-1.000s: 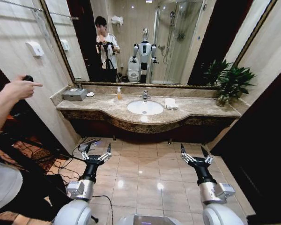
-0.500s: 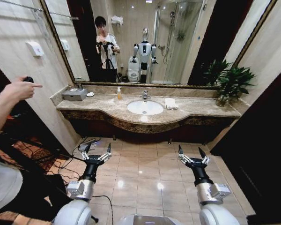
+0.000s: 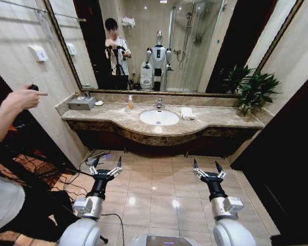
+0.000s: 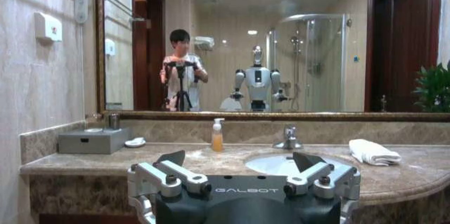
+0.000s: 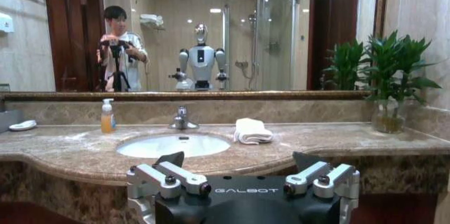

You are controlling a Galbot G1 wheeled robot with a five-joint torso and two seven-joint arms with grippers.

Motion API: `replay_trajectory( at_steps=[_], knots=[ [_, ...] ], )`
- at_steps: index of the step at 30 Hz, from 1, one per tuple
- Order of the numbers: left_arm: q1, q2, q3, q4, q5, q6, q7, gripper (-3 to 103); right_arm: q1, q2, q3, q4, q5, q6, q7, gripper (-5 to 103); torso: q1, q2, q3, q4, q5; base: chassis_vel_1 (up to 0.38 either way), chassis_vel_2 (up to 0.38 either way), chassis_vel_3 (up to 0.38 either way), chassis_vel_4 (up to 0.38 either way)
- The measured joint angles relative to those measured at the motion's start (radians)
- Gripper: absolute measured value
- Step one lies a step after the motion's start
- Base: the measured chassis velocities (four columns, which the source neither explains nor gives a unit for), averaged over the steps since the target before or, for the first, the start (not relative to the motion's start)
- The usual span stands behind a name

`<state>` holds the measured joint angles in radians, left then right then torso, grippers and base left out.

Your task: Pick up the towel from the sink counter and wipe the mirror surface.

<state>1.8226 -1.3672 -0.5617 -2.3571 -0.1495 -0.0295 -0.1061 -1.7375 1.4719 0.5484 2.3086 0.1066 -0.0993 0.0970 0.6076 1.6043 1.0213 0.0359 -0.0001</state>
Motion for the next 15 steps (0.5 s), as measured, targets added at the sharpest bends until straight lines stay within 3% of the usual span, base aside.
replay_trajectory(
  at_steps=[7,15],
  knots=[
    [0.000,0.000,0.000,0.000,0.000,0.000,0.000,100,0.010,0.001,-0.011,0.000,-0.003,-0.004,-0.011,100,0.000,0.000,0.000,0.0001,0.0000,0.000,0.000,0.000,0.000],
    [0.000,0.000,0.000,0.000,0.000,0.000,0.000,100,0.011,0.002,-0.008,0.002,-0.003,-0.002,-0.017,100,0.000,0.000,0.000,0.0001,0.0000,-0.108,0.087,0.094,-0.102]
  ],
)
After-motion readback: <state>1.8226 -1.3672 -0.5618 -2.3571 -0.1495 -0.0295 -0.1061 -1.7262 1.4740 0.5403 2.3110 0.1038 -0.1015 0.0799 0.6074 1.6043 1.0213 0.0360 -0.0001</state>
